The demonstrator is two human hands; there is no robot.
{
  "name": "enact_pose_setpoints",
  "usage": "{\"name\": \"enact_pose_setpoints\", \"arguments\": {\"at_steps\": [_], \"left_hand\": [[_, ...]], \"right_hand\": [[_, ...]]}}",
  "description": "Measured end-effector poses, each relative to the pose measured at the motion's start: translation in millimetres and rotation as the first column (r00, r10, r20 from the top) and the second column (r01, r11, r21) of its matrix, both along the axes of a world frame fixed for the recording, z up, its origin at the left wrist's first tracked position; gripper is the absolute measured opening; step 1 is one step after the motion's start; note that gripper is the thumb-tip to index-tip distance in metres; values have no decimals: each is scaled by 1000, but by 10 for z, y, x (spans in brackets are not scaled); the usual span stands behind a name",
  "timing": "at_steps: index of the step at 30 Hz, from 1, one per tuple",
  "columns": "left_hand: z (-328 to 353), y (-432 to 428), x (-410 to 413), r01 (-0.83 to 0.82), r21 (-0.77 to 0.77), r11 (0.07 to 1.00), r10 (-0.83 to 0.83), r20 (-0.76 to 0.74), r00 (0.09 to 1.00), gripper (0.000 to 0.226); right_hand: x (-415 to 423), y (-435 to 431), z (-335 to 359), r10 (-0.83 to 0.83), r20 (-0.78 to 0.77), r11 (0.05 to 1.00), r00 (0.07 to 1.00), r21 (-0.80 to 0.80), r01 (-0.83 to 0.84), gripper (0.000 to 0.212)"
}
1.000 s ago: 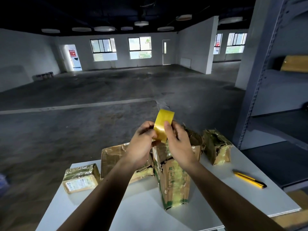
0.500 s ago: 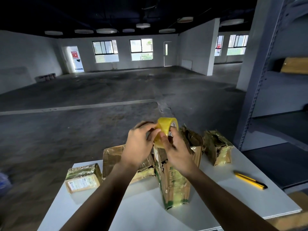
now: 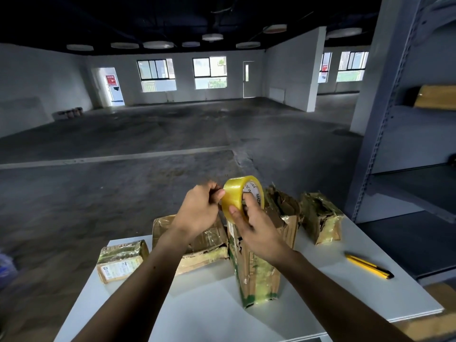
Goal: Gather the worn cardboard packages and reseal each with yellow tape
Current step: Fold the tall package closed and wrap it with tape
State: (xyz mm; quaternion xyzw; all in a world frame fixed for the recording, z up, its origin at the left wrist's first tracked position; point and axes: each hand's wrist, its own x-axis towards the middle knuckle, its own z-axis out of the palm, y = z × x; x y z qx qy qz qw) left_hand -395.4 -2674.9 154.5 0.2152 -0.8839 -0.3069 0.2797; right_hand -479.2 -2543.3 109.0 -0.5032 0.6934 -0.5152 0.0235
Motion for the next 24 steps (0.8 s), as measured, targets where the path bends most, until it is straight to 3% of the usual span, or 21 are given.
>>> {"name": "enact_pose_setpoints", "arguments": {"at_steps": [6, 9, 13, 16, 20, 24], "left_hand": [[-69, 132, -36, -3, -295, 956, -31, -111, 993, 8], [-21, 188, -32, 11, -263, 965, -46, -128, 991, 29], [-12, 44, -102, -42, -47, 998, 26, -309, 951, 14], [-72, 8, -134, 40, -140, 989, -72, -226, 971, 25], [-99, 53, -143, 33, -264, 964, -118, -314, 942, 17], [-159, 26, -148, 35, -92, 995, -68, -380, 923, 9]], "right_hand": [[-30, -43, 27, -169, -202, 983, 965, 41, 180, 22], [-104, -29, -62, -189, -58, 977, 980, 89, 194, 33], [-89, 25, -65, -204, 13, 977, 979, 65, 203, 38], [-81, -7, 6, -212, 28, 977, 977, -9, 213, 40], [-71, -36, 22, -227, 24, 973, 974, -31, 228, 34], [-52, -60, 5, -221, -4, 975, 975, -22, 221, 20]]}}
